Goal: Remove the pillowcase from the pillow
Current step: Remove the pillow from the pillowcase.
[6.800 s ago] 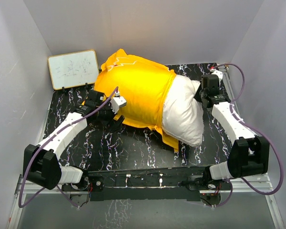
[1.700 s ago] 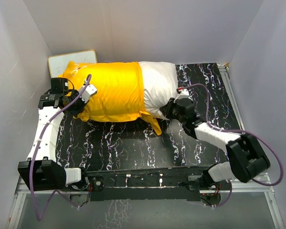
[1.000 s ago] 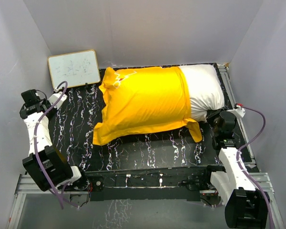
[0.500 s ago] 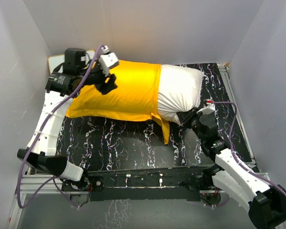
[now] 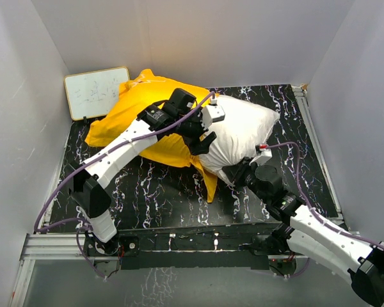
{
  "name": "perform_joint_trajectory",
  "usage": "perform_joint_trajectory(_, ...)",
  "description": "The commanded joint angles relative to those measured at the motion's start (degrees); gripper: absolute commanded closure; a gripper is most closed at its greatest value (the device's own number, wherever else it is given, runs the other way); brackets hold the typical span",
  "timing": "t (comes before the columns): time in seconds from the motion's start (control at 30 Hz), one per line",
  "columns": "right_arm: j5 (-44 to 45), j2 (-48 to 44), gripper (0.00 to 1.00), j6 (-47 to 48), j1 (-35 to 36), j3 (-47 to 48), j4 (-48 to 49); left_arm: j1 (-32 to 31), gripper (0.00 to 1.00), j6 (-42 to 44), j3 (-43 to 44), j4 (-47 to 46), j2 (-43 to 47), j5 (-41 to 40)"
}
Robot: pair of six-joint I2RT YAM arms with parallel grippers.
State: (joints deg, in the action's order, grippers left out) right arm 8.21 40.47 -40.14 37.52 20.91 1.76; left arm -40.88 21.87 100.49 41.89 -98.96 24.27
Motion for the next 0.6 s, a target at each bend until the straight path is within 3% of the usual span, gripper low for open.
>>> perform_joint_trajectory(0.0, 0.8, 2.2, 0.92, -1.4, 3.5, 3.1, 3.8, -1.2, 0.27, 0.1, -0.6, -4.9, 1.8, -7.9)
perform_joint_trajectory(0.2, 3.3, 3.3, 0.92, -3.0, 4.0, 2.5, 3.1, -1.3, 0.32, 6.1, -13.0, -13.4, 6.7, -24.8)
perform_joint_trajectory(0.33, 2.9, 3.1, 0.92, -3.5, 4.1, 2.0, 3.1, -1.2, 0.31, 9.3, -20.7, -18.3, 9.2, -28.3)
perform_joint_trajectory(0.57, 9.4, -1.0, 0.92, -4.4, 4.1, 3.5, -4.7, 1.2, 0.33, 9.0, -22.2, -23.4, 8.5, -33.7)
